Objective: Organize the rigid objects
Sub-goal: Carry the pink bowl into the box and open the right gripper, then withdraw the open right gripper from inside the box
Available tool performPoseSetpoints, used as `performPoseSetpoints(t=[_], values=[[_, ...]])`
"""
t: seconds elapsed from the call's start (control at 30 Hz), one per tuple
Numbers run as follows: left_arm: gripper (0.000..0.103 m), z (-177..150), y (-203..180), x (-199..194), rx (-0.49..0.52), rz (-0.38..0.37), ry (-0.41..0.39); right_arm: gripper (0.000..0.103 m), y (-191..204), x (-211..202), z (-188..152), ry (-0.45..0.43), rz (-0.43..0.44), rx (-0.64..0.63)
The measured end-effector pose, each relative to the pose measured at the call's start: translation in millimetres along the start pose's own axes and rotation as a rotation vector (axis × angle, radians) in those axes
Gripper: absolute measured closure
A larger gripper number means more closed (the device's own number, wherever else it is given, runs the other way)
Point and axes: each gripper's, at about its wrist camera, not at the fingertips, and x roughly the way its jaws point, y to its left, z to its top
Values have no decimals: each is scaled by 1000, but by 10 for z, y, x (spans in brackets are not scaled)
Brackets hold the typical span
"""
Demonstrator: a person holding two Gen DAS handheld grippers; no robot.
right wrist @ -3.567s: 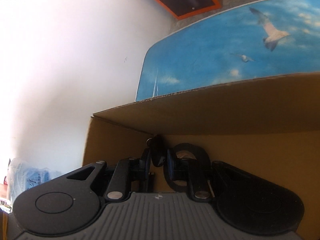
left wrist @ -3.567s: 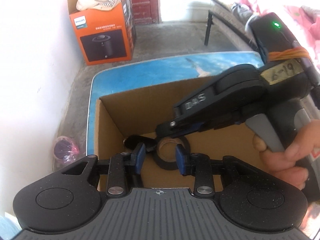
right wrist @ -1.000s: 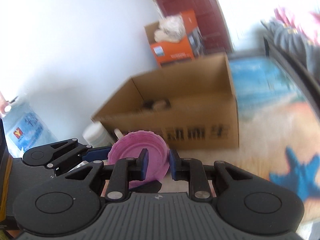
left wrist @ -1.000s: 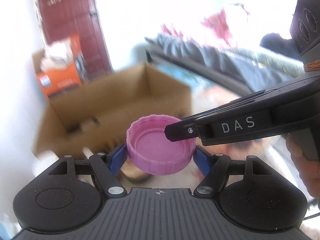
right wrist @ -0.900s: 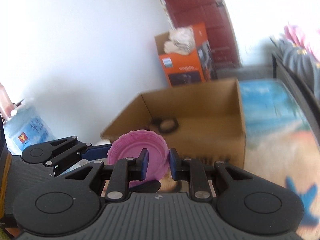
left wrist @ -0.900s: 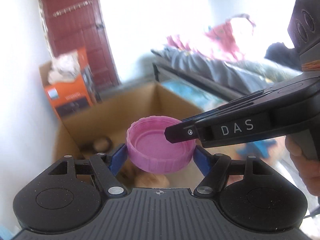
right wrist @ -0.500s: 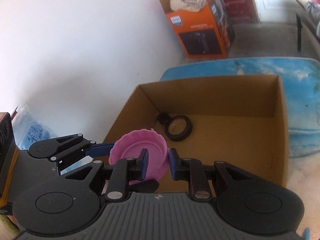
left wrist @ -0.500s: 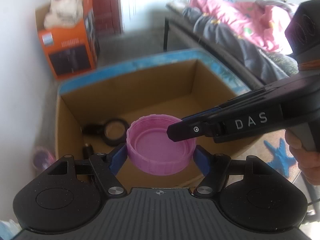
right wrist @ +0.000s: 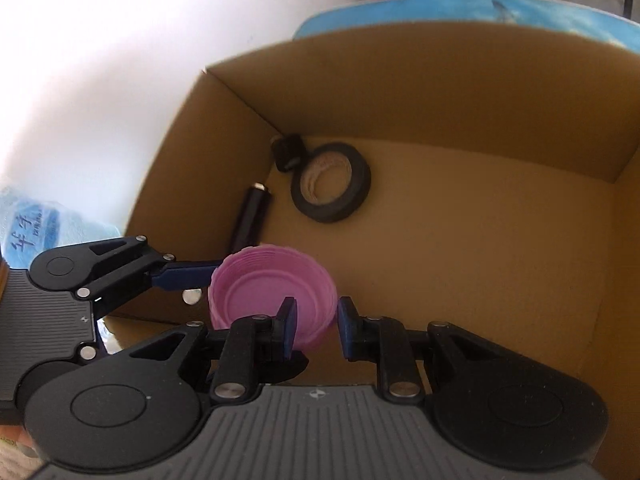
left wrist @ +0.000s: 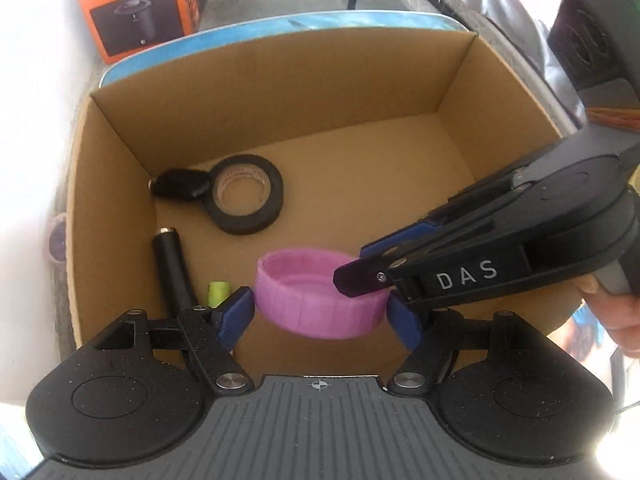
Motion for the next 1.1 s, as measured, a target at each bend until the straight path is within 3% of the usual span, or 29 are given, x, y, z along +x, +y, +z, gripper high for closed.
performPoseSetpoints(t=[0.2,0.33,0.6,0.8,0.9,1.1], values=[[29,-62,62,-13,-17,-23,-34,77,-13,46,-50,10,-21,12],[29,-135,83,-113,-10,-21,-97,77,-5,-21,-79,-16,-23,19],[29,-546,208,-793,-88,-44,-390,77,101,-291,117,-141,-42,-5],[25,-905,383,-1067,-185,19,-568,77,358,38,421,-92,-101,-87],[25,-944,476,-1077,-233,44,-586,77,468,299,586,-84,-159,-142],[25,-1009,714,-1124,-264,58,-624,77,511,619,759,-69,-178,-162]])
